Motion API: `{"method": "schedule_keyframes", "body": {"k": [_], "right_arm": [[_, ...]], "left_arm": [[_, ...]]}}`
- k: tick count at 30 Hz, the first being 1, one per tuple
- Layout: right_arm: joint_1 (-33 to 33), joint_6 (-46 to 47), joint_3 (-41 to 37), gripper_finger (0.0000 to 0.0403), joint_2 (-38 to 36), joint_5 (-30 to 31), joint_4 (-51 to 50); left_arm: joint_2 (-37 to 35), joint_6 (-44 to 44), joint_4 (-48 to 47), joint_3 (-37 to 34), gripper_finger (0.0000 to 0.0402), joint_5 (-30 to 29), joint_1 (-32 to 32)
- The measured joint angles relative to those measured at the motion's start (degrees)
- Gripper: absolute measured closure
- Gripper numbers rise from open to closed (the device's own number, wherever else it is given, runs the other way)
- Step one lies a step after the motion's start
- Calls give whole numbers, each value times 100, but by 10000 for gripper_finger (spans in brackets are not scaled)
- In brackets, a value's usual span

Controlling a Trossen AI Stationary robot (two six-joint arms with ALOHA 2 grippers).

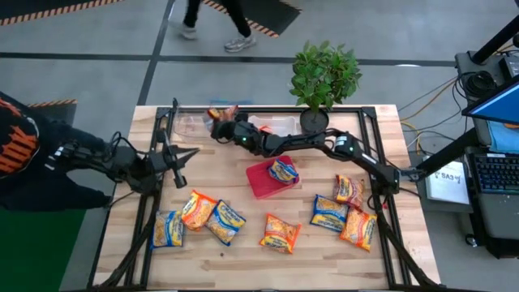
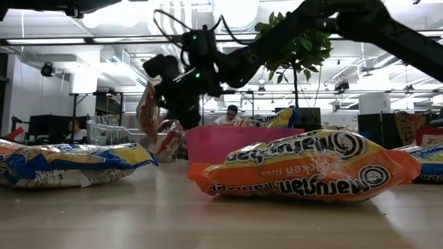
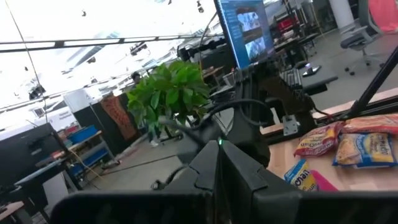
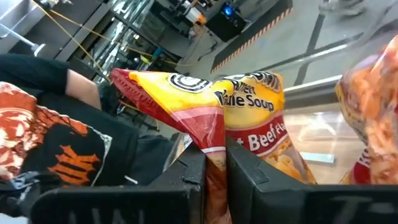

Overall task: Sort Maruchan noodles
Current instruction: Put the red noodle pack into the transparent bin

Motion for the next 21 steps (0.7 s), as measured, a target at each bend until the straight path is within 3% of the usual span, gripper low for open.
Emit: {"method": "schedule_keyframes", "body": {"k": [8,21], "right_arm": [[-45,-168,530,368,275,26,-577],[-74,-616,531,367,183,6,-878]], "left_arm": [[1,2,7,0,402,2,0],[7,2,6,0,402,11,0]]}}
